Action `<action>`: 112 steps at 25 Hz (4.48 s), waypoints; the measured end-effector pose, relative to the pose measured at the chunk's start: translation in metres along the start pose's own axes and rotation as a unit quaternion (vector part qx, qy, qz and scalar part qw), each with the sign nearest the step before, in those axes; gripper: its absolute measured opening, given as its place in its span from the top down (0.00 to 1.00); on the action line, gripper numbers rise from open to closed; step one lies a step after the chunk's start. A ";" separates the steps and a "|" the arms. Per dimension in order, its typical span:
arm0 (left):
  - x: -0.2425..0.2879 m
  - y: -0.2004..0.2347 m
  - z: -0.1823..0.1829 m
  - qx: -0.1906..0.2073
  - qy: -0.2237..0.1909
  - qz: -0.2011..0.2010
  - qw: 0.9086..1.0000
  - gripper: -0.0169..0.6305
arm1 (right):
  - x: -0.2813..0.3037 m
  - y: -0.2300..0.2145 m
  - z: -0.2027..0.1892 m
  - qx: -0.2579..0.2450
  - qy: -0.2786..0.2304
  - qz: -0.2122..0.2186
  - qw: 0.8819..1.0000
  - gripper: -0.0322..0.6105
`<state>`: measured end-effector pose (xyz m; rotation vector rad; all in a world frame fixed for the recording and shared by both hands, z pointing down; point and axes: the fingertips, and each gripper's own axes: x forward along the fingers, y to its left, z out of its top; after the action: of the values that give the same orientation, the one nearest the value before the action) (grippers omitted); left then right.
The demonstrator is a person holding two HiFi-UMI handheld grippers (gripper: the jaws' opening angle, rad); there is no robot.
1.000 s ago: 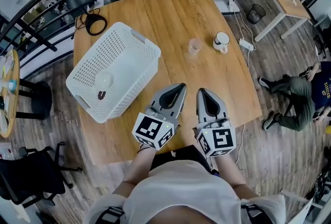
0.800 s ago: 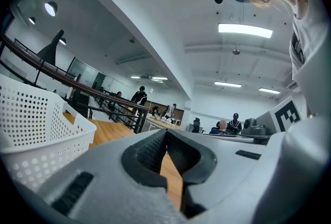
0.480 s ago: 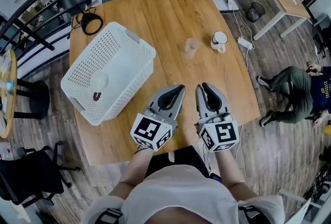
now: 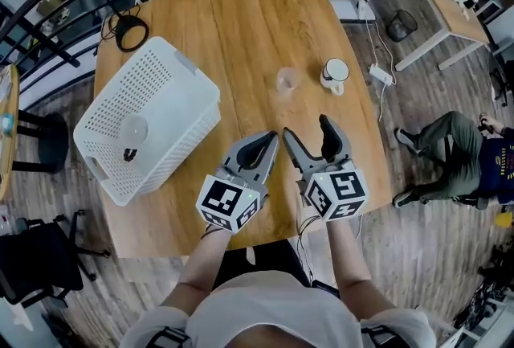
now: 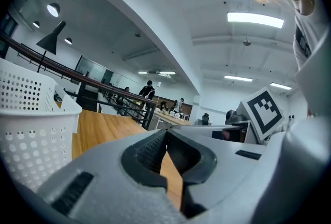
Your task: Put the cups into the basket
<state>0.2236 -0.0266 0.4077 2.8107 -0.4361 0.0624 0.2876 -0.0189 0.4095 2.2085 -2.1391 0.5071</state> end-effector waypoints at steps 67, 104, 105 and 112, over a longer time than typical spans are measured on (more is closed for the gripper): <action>0.047 0.062 -0.010 -0.014 -0.012 0.063 0.998 0.96 | 0.145 -0.060 -0.026 -0.121 0.092 -0.013 0.988 0.44; -0.079 0.044 0.063 0.033 -0.069 0.082 0.994 0.96 | 0.059 0.076 0.025 -0.139 0.049 0.003 0.989 0.43; -0.083 0.047 0.066 0.037 -0.072 0.085 0.993 0.96 | 0.061 0.081 0.030 -0.142 0.045 0.006 0.989 0.44; -0.134 0.082 0.086 0.050 -0.093 0.146 0.984 0.96 | 0.077 0.145 0.054 -0.166 0.021 0.071 0.983 0.43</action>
<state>0.0707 -0.0881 0.3367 2.8377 -0.9098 -0.1219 0.1582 -0.1150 0.3479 1.8645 -2.1813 0.1779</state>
